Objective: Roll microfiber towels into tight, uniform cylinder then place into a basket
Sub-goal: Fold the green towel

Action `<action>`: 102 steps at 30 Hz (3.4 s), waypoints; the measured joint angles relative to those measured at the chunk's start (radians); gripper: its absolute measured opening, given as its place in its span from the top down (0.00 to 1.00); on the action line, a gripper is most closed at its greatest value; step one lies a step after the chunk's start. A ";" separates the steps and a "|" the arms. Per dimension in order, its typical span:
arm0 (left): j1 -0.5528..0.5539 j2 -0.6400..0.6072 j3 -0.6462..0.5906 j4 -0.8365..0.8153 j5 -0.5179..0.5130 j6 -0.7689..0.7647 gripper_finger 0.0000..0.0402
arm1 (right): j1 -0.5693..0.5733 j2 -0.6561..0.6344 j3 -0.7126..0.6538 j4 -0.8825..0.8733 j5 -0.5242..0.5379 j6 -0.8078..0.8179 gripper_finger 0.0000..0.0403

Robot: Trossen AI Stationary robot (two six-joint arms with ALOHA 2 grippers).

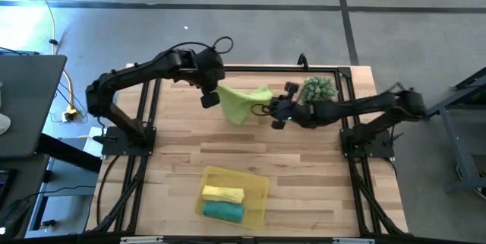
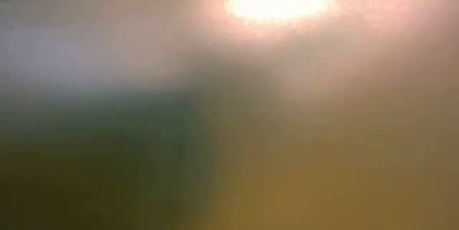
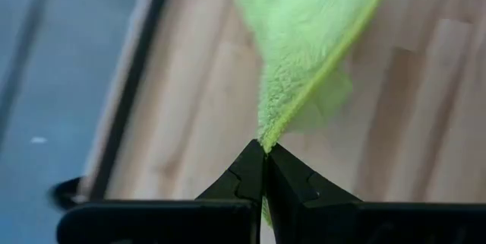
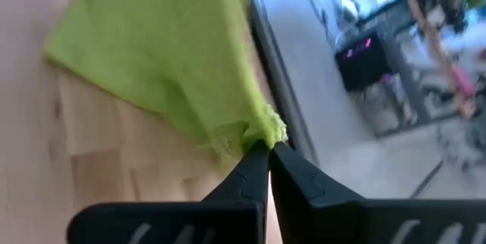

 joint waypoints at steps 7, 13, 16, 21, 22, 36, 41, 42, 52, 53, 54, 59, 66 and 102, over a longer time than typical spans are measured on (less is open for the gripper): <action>-0.038 -0.098 0.000 0.045 -0.173 0.026 1.00 | -0.002 -0.189 0.002 -0.015 -0.018 -0.239 1.00; -0.082 -0.127 0.000 0.068 -0.137 -0.005 1.00 | 0.002 -0.237 0.002 -0.036 -0.187 -0.377 1.00; -0.098 -0.131 0.000 0.042 0.018 0.049 1.00 | 0.013 -0.256 0.002 -0.050 -0.310 -0.474 1.00; -0.109 -0.126 0.000 0.126 -0.231 0.151 1.00 | -0.027 -0.271 0.002 0.143 0.046 -0.674 1.00; -0.107 -0.122 0.000 0.161 -0.343 0.161 1.00 | -0.039 -0.271 0.002 0.183 0.105 -0.708 1.00; -0.102 -0.107 0.001 0.081 -0.388 0.174 1.00 | -0.124 -0.264 0.171 -0.117 -0.214 -0.622 1.00; -0.095 -0.083 0.001 0.033 -0.230 0.163 1.00 | -0.176 -0.263 0.221 -0.230 -0.444 -0.577 1.00; -0.091 -0.076 0.001 0.032 -0.190 0.164 1.00 | -0.190 -0.263 0.227 -0.246 -0.498 -0.566 1.00; -0.078 -0.014 0.001 -0.007 -0.138 0.132 1.00 | -0.232 -0.229 0.228 -0.380 -0.741 -0.449 1.00; -0.080 -0.011 0.001 -0.025 -0.018 0.166 1.00 | -0.228 -0.229 0.228 -0.400 -0.782 -0.466 1.00; -0.082 -0.006 0.001 -0.026 0.036 0.192 1.00 | -0.227 -0.230 0.228 -0.398 -0.747 -0.486 1.00; -0.092 -0.003 0.001 0.129 -0.468 0.129 1.00 | -0.241 -0.221 0.231 -0.206 -0.211 -0.480 1.00; -0.111 -0.003 0.000 0.014 -0.168 0.090 1.00 | -0.201 -0.202 0.248 -0.373 -0.516 -0.469 1.00; -0.052 0.006 -0.135 0.119 -0.362 -0.015 1.00 | -0.346 0.052 0.281 -0.484 -0.620 -0.504 1.00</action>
